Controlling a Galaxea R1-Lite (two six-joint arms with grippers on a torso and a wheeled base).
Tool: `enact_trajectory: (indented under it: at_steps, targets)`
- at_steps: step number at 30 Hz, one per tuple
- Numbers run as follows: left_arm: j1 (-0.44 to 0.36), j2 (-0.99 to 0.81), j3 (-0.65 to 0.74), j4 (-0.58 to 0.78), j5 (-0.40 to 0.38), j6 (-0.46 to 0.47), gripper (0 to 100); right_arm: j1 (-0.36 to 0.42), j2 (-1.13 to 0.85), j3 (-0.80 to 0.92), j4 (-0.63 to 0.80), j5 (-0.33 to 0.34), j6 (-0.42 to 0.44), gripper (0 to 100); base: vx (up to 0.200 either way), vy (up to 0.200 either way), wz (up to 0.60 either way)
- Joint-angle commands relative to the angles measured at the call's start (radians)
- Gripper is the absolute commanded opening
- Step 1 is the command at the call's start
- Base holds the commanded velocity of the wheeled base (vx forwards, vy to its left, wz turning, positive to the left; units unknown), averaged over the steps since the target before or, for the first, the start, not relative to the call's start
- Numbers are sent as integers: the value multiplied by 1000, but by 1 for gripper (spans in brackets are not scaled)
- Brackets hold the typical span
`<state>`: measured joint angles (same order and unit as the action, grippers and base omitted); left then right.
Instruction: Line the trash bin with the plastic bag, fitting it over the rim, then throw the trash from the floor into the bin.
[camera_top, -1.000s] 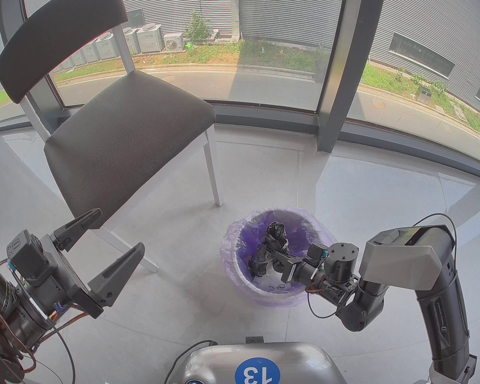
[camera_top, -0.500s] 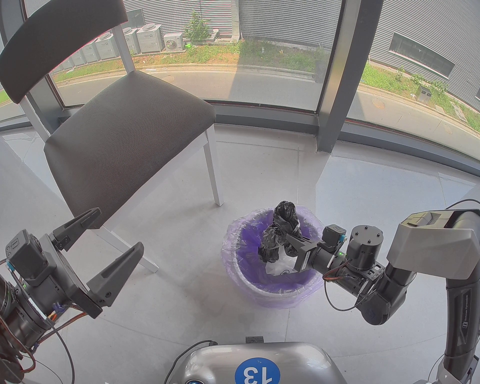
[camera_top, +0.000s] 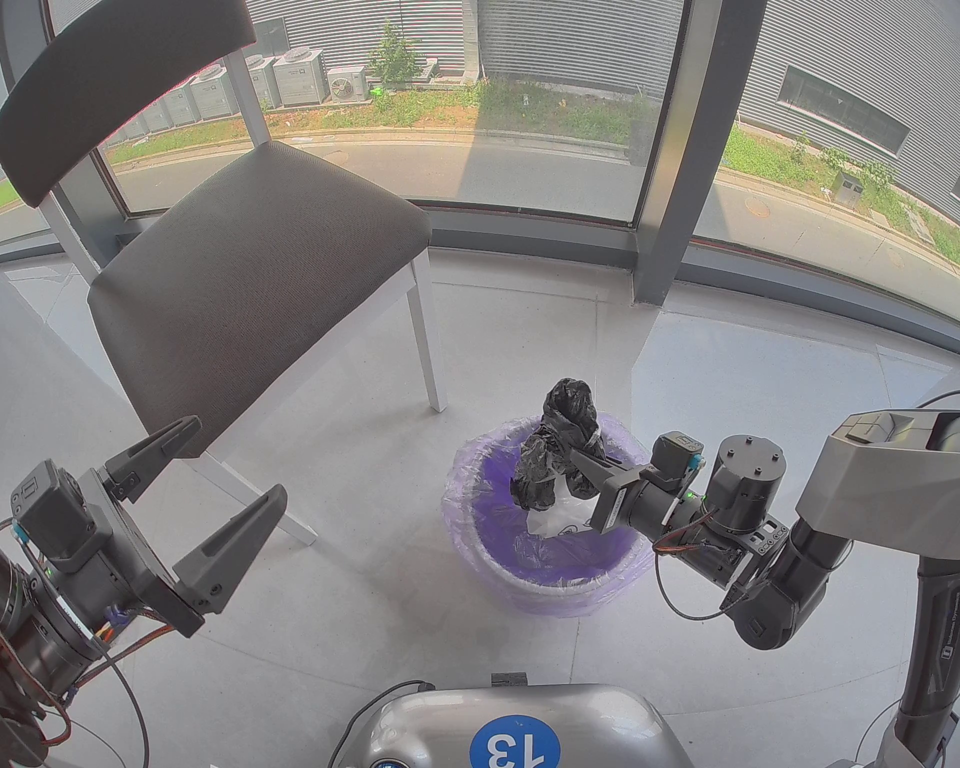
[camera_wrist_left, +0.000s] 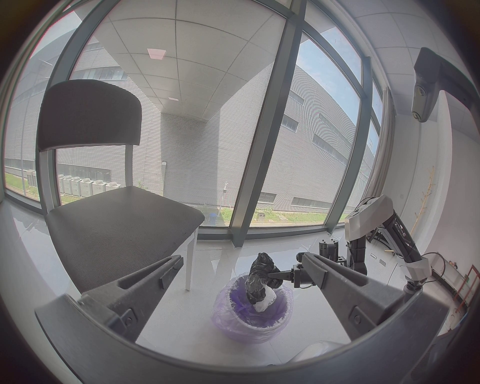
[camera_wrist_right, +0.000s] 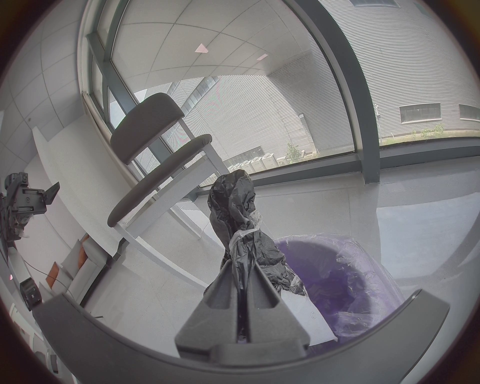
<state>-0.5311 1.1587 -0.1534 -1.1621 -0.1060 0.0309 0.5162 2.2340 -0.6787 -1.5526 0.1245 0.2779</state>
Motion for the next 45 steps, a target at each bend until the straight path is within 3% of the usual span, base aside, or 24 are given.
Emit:
enact_trajectory:
  at_steps: [1, 8, 9, 28, 30, 35, 39, 42, 45]
  targets:
    - [0, -1, 0, -1, 0, 0, 100, 4, -14, 1, -18, 0, 0, 0, 0, 0, 0]
    - [0, 3, 0, 1, 0, 0, 100, 10, -21, -2, -18, 0, 64, 0, 0, 0, 0]
    - [0, 3, 0, -1, 0, 0, 100, 10, -21, -2, -18, 0, 66, 100, 0, 0, 0]
    - [-1, 3, 0, 4, -1, 0, 100, -22, -17, -12, -18, 3, 47, 100, 0, 0, 0]
    - [-1, 3, 6, 1, -1, 0, 100, -47, -19, -7, -18, 3, 7, 100, 0, 0, 0]
    - [0, 1, 9, -1, -3, 1, 100, -185, -34, 10, -18, 11, -198, 100, 0, 0, 0]
    - [0, 1, 9, -1, -3, 1, 100, -252, -60, 51, -8, 29, -293, 100, 0, 0, 0]
    - [0, 3, 11, -1, -3, 1, 100, -309, -159, 103, 160, 41, -391, 100, 0, 0, 0]
    - [0, 3, 11, -1, -3, 0, 100, -317, -197, 114, 244, 43, -407, 100, 0, 0, 0]
